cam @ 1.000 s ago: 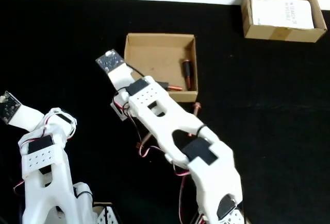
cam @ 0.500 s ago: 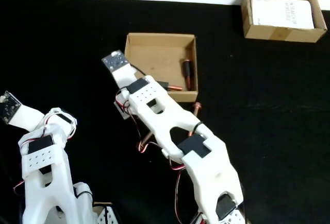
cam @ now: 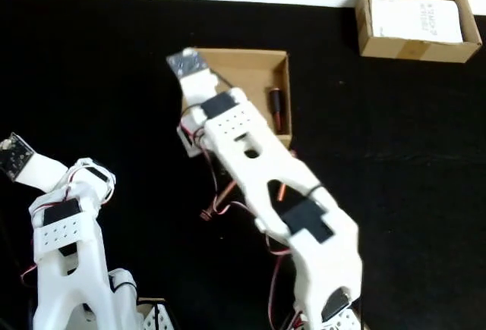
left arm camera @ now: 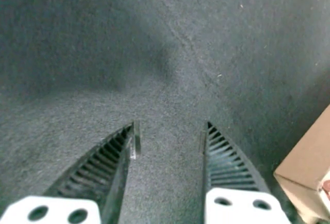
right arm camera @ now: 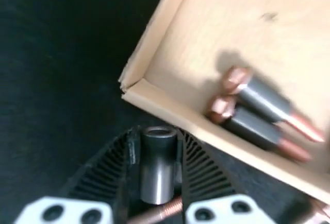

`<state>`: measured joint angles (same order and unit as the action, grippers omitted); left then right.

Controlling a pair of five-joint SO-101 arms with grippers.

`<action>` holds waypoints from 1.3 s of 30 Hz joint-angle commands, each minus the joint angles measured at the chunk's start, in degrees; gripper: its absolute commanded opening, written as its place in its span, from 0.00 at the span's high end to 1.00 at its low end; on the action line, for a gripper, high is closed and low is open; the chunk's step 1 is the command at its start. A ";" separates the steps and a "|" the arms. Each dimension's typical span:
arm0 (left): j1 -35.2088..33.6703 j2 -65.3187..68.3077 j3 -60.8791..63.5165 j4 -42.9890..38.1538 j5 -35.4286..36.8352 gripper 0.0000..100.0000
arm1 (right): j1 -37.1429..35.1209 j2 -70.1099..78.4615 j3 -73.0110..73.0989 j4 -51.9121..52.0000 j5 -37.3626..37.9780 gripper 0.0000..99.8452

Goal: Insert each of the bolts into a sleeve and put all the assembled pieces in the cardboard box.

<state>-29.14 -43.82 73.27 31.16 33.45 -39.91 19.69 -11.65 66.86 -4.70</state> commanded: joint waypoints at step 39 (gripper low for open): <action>52.18 39.52 -79.08 62.42 -4.31 0.80 | 79.96 -112.22 73.27 -4.44 12.04 0.99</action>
<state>21.23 -11.82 4.26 92.00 27.56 35.08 -84.92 54.02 67.91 4.62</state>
